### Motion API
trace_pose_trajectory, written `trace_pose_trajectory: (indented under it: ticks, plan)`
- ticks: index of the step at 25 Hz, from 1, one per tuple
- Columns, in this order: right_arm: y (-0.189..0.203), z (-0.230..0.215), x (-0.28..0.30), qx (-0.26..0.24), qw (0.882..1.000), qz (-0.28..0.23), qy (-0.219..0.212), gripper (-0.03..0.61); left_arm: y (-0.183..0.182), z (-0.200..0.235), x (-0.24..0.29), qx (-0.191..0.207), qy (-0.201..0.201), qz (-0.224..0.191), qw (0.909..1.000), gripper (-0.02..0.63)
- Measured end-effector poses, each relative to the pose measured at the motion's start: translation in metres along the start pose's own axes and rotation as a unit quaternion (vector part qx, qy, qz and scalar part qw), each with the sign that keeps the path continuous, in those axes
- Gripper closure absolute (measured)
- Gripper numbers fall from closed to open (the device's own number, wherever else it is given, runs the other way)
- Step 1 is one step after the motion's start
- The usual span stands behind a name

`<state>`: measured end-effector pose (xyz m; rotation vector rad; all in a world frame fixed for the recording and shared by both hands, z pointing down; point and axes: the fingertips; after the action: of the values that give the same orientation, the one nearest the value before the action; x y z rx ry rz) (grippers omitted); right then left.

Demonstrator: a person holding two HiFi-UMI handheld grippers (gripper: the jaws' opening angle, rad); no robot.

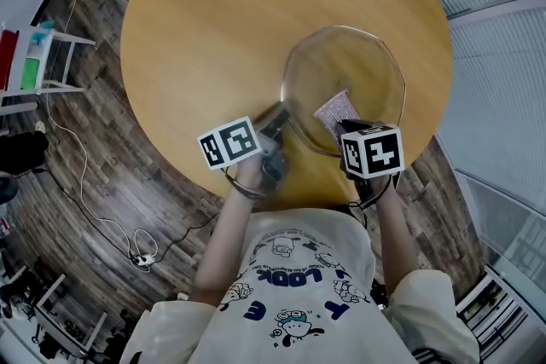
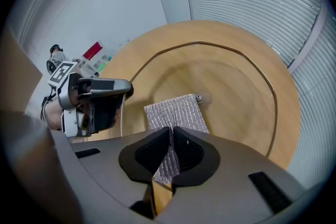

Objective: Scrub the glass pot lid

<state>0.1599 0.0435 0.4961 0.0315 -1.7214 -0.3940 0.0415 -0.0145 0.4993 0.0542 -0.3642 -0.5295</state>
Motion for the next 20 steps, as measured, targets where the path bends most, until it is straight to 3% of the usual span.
trace_pose_trajectory:
  ticks: [20]
  plan:
    - [-0.009,0.029,0.006,-0.050,0.999,0.000,-0.018,0.535,-0.003,0.002,0.000,-0.008,0.001,-0.009,0.9999,0.540]
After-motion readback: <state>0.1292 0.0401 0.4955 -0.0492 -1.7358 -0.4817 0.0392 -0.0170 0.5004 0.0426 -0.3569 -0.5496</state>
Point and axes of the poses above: the fingertips, and each gripper's own axes: x forward along the fingers, z to its left, y out of its underside, and after that the axes turned 2 degrees about y, right-handed
